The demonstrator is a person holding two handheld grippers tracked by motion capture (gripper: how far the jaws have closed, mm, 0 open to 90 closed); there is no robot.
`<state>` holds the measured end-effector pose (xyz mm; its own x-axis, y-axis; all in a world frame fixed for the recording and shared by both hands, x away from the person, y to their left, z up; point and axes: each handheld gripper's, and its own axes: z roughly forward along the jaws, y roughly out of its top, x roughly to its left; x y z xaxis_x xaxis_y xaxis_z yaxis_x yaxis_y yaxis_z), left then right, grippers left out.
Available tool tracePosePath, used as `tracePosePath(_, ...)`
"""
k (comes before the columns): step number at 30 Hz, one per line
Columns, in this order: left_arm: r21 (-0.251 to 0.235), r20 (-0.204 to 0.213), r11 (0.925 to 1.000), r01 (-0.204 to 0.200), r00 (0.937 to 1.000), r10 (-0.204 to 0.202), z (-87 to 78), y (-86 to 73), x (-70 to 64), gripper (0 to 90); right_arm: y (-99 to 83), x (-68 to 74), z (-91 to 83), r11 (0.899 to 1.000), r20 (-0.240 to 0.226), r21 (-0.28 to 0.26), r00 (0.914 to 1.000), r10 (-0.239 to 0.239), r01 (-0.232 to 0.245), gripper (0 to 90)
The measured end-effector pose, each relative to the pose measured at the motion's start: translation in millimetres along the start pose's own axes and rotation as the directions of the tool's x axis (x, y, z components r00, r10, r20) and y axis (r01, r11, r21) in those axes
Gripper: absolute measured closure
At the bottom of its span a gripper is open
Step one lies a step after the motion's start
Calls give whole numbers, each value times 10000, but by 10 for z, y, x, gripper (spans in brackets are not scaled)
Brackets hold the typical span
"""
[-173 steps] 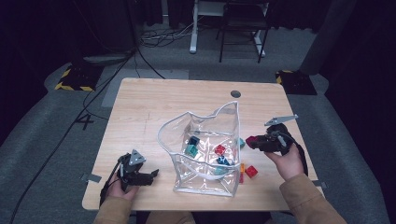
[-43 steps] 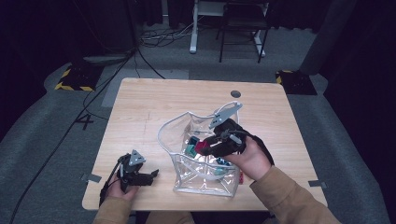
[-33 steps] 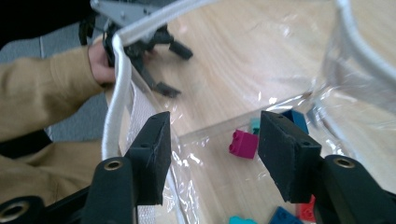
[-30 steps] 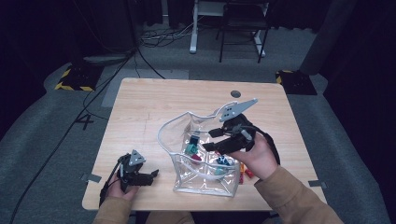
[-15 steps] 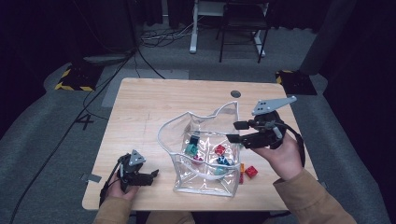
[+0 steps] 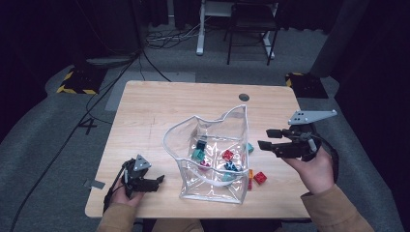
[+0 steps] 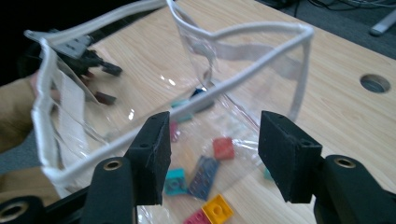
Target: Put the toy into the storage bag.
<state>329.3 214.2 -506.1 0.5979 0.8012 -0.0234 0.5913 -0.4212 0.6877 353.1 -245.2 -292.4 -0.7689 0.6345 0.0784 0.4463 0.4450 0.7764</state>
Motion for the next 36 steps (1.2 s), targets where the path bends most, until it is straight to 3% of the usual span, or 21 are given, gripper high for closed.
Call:
tracePosePath(14, 3, 20, 10000, 11, 10000, -11, 0, 0, -1, 155, -437, -131, 134, 9948, 533, 811, 9969, 573, -615, 438)
tracePosePath(27, 7, -2, 10000, -2, 10000, 2, 0, 0, -1, 156, -801, -237, 364, 9808, 649, 1471, 9907, 1199, -1283, 438)
tracePosePath(36, 13, 7, 10000, -22, 10000, 22, -1, 0, 1, 155, -1037, -282, 576, 9634, 772, 2173, 9866, 1436, -1572, 441)
